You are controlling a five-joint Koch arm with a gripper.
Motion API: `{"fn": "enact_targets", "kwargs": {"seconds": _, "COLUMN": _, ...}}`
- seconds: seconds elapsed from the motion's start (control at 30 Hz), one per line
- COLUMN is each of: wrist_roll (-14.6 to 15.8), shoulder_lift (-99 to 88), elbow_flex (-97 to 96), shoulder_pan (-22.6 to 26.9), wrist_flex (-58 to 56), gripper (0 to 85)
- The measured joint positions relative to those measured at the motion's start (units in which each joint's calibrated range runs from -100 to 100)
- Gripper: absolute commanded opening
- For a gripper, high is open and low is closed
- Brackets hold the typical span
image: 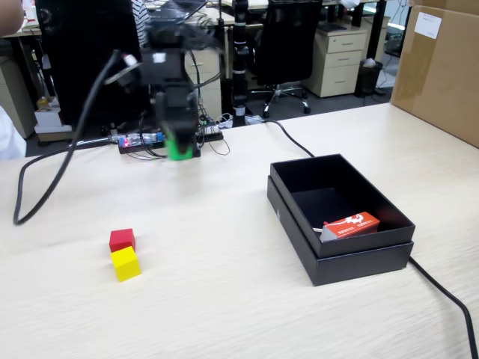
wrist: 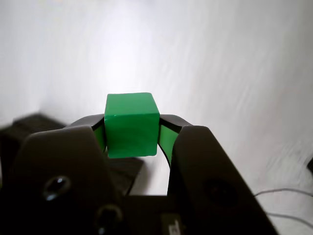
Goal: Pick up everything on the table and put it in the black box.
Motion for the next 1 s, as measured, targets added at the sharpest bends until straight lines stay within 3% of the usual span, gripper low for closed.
{"fn": "enact_targets", "kwargs": {"seconds": 0.03, "wrist_roll": 2.39, "shoulder_lift": -0.65, "elbow_flex": 3.19, "shoulder_pan": 4.79, "wrist_flex": -0.08, "gripper": 0.9}}
{"fn": "enact_targets", "kwargs": {"seconds": 0.1, "wrist_roll": 3.52, "shoulder_lift": -0.52, "elbow_flex": 4.84, "shoulder_pan": 6.94, "wrist_flex": -0.08, "gripper": 0.9}}
{"fn": "enact_targets", "kwargs": {"seconds": 0.17, "wrist_roll": 7.08, "shoulder_lift": 5.05, "elbow_flex": 13.42, "shoulder_pan": 13.48, "wrist_flex": -0.08, "gripper": 0.9}}
{"fn": "enact_targets", "kwargs": {"seconds": 0.27, "wrist_roll": 8.4, "shoulder_lift": 17.73, "elbow_flex": 27.38, "shoulder_pan": 18.22, "wrist_flex": -0.46, "gripper": 0.9}}
{"fn": "enact_targets", "kwargs": {"seconds": 0.43, "wrist_roll": 10.45, "shoulder_lift": 33.14, "elbow_flex": 32.59, "shoulder_pan": 21.15, "wrist_flex": -0.54, "gripper": 0.9}}
{"fn": "enact_targets", "kwargs": {"seconds": 0.77, "wrist_roll": 12.6, "shoulder_lift": 70.29, "elbow_flex": 48.84, "shoulder_pan": 22.42, "wrist_flex": -0.46, "gripper": 0.9}}
{"fn": "enact_targets", "kwargs": {"seconds": 0.93, "wrist_roll": 13.53, "shoulder_lift": 77.41, "elbow_flex": 50.11, "shoulder_pan": 22.56, "wrist_flex": -0.39, "gripper": 1.1}}
{"fn": "enact_targets", "kwargs": {"seconds": 1.0, "wrist_roll": 13.92, "shoulder_lift": 80.0, "elbow_flex": 50.57, "shoulder_pan": 22.47, "wrist_flex": -0.08, "gripper": 13.2}}
